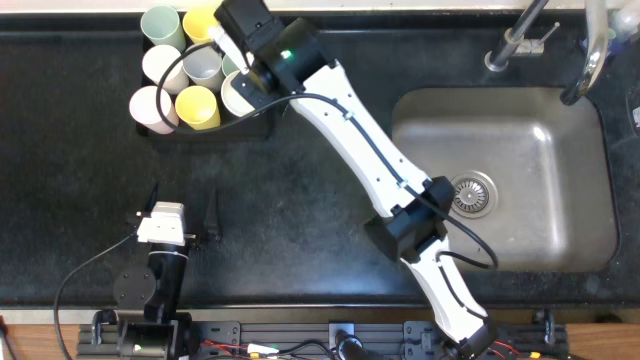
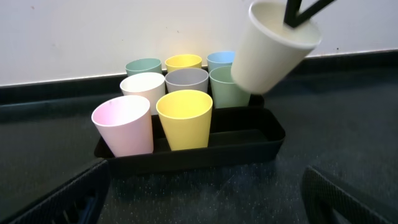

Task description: Store Cups

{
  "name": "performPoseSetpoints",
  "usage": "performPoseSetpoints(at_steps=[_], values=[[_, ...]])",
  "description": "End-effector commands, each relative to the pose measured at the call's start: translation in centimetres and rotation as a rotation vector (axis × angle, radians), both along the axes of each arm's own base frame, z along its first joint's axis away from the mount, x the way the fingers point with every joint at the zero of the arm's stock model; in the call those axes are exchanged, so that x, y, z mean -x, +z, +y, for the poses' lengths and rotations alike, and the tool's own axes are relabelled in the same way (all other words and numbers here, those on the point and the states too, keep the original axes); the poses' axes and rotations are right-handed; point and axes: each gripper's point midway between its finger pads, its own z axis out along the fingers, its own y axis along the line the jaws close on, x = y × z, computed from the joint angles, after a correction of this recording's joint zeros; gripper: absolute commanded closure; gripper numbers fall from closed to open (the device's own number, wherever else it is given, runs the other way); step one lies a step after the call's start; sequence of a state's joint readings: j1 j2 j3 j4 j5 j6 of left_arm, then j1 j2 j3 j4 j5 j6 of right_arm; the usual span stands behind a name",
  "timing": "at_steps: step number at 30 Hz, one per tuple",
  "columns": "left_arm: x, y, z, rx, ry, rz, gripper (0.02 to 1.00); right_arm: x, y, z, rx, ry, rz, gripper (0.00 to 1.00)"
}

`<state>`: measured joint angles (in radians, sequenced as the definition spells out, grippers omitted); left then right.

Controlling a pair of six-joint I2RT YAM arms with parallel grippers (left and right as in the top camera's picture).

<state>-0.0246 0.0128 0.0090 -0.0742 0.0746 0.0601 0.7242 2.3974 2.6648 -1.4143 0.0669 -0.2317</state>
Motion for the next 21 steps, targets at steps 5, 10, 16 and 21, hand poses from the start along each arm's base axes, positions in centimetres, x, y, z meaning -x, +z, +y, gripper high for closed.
performPoseSetpoints(at_steps=[5, 10, 16, 21], values=[[0.0, 0.1, 0.0, -0.018, 0.001, -0.008, 0.02, 0.3, -3.9, 1.4, 0.047, 0.015, 0.05, 0.958], [0.0, 0.1, 0.0, -0.018, 0.001, -0.008, 0.02, 0.1, -4.9, 1.4, 0.055, 0.014, 0.06, 0.956], [0.0, 0.1, 0.0, -0.019, 0.0, -0.008, 0.02, 0.0, -6.4, 1.5, 0.076, 0.02, 0.078, 0.958], [0.0, 0.1, 0.0, -0.018, 0.001, -0.008, 0.02, 0.0, -7.7, 1.3, 0.1, 0.018, 0.097, 0.958]])
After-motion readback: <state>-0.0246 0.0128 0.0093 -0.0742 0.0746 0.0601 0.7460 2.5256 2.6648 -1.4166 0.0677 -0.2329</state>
